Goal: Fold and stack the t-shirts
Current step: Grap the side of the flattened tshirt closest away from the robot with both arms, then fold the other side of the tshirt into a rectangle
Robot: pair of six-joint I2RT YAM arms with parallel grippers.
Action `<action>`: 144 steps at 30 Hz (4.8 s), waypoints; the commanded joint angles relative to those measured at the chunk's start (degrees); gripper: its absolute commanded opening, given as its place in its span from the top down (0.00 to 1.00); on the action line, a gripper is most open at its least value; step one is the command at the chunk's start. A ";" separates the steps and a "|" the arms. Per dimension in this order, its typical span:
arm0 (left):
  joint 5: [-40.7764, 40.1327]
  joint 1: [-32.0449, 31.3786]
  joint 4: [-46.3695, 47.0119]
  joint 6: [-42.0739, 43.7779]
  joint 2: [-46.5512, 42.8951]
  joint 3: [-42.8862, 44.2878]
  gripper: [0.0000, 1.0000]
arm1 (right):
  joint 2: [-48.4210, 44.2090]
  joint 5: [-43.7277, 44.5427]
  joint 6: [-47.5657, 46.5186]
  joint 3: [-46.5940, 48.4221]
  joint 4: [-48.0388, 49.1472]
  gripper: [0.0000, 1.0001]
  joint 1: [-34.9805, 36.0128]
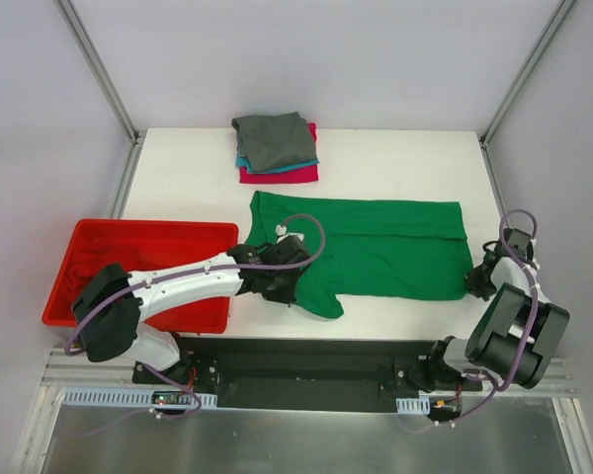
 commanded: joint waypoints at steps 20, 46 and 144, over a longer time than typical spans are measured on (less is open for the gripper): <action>7.39 14.29 6.10 7.98 -2.91 4.51 1.00 | 3.90 -16.36 -0.45 11.93 1.66 0.99 4.12; 17.06 29.14 6.10 11.49 5.87 15.68 1.00 | 14.36 -13.55 -2.03 24.06 -1.86 0.99 5.09; 31.21 30.12 14.18 10.18 18.70 19.37 0.01 | 23.25 -11.35 -9.95 29.10 2.52 0.04 18.89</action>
